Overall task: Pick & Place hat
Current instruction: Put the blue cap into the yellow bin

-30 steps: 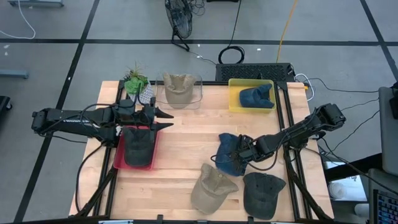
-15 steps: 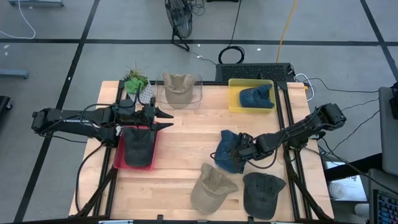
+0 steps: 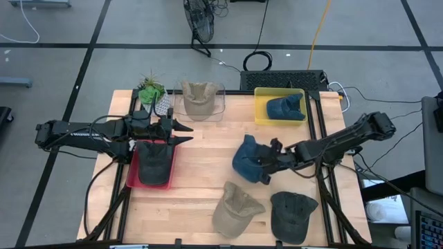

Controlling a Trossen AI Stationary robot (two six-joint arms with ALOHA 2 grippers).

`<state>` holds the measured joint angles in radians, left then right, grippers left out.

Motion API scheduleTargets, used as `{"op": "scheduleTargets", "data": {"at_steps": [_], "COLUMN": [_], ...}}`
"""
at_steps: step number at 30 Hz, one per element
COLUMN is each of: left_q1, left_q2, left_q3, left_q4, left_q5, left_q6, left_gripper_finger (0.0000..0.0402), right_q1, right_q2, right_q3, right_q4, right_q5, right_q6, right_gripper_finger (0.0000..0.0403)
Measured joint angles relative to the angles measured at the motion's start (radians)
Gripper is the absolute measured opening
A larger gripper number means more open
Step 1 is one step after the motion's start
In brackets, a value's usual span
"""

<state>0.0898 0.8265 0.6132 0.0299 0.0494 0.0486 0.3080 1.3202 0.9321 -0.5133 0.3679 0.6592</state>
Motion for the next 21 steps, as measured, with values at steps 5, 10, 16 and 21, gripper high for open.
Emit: {"op": "scheduleTargets", "data": {"at_steps": [5, 10, 16, 21], "left_q1": [0.0, 0.0, 0.0, 0.0], "left_q2": [0.0, 0.0, 0.0, 0.0], "left_q3": [0.0, 0.0, 0.0, 0.0], "left_q4": [0.002, 0.004, 0.006, 0.005], "left_q5": [0.0, 0.0, -0.001, 0.0], "left_q6": [0.0, 0.0, 0.017, 0.016], "left_gripper_finger": [0.0147, 0.0147, 0.0147, 0.0147], "right_q1": [-0.008, -0.087, -0.299, -0.487], "right_q2": [-0.074, -0.137, -0.169, -0.16], "right_q3": [0.0, 0.0, 0.0, -0.029], "right_q4": [0.042, 0.08, 0.171, 0.221], "right_q5": [0.198, 0.353, 0.364, 0.307], "right_q6": [-0.072, -0.192, -0.316, -0.288], "right_gripper_finger": [0.0001, 0.0, 0.0, 0.0]}}
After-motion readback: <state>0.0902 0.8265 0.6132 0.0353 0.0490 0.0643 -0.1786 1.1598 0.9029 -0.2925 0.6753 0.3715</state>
